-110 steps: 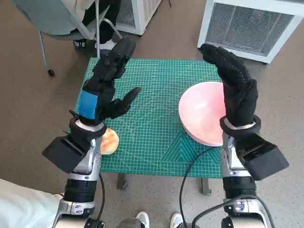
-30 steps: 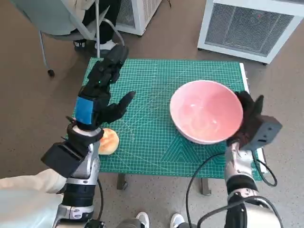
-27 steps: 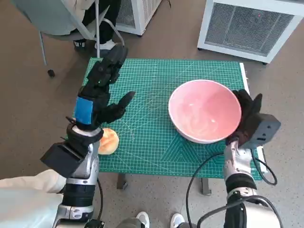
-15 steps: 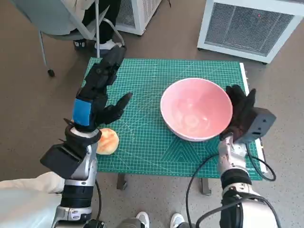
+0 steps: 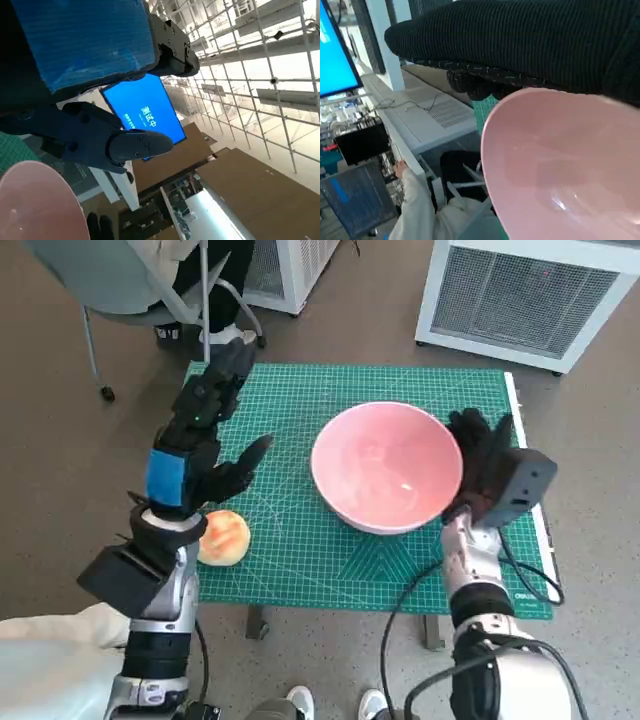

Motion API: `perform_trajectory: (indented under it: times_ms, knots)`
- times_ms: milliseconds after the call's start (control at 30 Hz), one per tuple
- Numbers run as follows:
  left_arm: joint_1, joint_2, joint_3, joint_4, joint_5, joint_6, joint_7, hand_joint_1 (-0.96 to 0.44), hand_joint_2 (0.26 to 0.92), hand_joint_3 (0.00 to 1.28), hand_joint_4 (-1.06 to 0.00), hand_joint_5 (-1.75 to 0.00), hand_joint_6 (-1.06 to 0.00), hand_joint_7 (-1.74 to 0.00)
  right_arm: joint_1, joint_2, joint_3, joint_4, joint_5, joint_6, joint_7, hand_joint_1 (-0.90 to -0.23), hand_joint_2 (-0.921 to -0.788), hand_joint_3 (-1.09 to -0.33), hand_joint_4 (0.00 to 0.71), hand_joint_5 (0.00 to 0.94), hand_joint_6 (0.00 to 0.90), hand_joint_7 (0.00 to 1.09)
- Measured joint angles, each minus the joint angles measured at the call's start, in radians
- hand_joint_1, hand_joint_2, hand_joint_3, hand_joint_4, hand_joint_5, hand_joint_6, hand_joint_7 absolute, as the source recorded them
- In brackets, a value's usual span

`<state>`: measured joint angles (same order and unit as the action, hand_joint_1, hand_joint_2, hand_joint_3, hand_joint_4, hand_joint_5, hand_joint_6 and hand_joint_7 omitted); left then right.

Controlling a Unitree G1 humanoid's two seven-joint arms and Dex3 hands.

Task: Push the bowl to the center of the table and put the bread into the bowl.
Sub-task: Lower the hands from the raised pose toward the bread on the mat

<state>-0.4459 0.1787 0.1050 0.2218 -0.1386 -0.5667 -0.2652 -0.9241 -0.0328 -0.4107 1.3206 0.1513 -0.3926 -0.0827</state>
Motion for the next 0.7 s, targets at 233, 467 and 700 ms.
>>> perform_trajectory:
  times_ms: [233, 467, 700]
  knots:
    - [0.002, 0.007, 0.01, 0.0, -0.019, 0.0, -0.003, -0.37, 0.921, 0.34, -0.3, 0.0, -0.37, -0.13, -0.015, 0.021, 0.0, 0.006, 0.0, 0.034, 0.001, -0.358, -0.921, -0.776, 0.262, 0.001, 0.07, 0.65]
    - [0.002, 0.009, 0.016, 0.0, -0.02, 0.0, -0.003, -0.38, 0.921, 0.34, -0.28, 0.0, -0.38, -0.12, -0.023, 0.033, 0.011, 0.008, -0.008, 0.051, 0.001, -0.355, -0.921, -0.77, 0.261, 0.004, 0.07, 0.64]
    - [0.002, 0.009, 0.017, 0.0, -0.02, 0.0, -0.002, -0.38, 0.921, 0.34, -0.28, 0.0, -0.38, -0.11, -0.026, 0.034, 0.025, 0.008, -0.026, 0.061, -0.001, -0.357, -0.921, -0.783, 0.279, 0.012, 0.076, 0.63]
